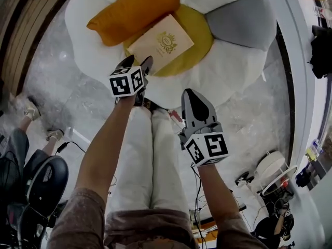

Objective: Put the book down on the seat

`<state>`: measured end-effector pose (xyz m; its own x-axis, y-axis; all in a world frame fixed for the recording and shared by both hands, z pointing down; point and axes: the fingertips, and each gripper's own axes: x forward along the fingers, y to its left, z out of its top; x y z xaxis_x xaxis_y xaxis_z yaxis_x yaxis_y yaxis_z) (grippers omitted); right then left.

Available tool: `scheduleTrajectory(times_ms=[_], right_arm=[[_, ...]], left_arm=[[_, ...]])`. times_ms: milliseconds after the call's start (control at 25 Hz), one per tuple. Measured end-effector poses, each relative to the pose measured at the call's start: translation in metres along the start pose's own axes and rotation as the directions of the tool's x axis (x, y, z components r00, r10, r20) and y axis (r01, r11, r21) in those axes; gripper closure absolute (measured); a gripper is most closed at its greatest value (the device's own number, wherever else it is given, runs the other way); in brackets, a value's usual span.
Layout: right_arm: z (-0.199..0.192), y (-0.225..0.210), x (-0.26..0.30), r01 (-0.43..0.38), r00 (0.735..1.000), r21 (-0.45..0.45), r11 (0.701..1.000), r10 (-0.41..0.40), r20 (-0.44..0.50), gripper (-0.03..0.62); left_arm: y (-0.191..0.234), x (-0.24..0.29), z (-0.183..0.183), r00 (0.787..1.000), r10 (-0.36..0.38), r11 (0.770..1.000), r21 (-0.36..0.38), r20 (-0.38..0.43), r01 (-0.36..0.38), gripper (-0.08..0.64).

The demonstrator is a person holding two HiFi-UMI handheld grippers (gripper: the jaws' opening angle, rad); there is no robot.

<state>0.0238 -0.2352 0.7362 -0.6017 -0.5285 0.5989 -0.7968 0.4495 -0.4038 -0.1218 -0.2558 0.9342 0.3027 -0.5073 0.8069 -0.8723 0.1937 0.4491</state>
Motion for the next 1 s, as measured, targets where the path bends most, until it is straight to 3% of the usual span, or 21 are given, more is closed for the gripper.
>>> scheduleTrajectory(times_ms=[200, 280, 640, 800, 1000], right_arm=[[0.026, 0.012, -0.015, -0.007, 1.0, -0.009, 1.0, 0.007, 0.018, 0.572], [0.039, 0.018, -0.023, -0.01, 1.0, -0.014, 1.0, 0.011, 0.023, 0.572], [0.092, 0.038, -0.064, -0.003, 1.0, -0.014, 1.0, 0.003, 0.016, 0.572], [0.121, 0.056, -0.089, -0.022, 0.999, -0.057, 0.998, 0.024, 0.031, 0.572], [0.166, 0.083, -0.125, -0.046, 0.996, -0.12, 0.992, 0.055, 0.073, 0.572]], left_arm=[[-0.018, -0.031, 0.018, 0.999, 0.042, 0.995, 0.094, 0.003, -0.042, 0.499], [-0.028, -0.046, 0.027, 0.999, 0.05, 0.993, 0.105, 0.015, -0.051, 0.553], [-0.094, -0.123, 0.063, 1.0, 0.001, 0.99, 0.138, 0.021, -0.004, 0.555], [-0.138, -0.177, 0.09, 0.995, -0.052, 0.973, 0.23, 0.086, 0.031, 0.555], [-0.191, -0.252, 0.134, 0.972, -0.113, 0.936, 0.35, 0.205, 0.035, 0.555]])
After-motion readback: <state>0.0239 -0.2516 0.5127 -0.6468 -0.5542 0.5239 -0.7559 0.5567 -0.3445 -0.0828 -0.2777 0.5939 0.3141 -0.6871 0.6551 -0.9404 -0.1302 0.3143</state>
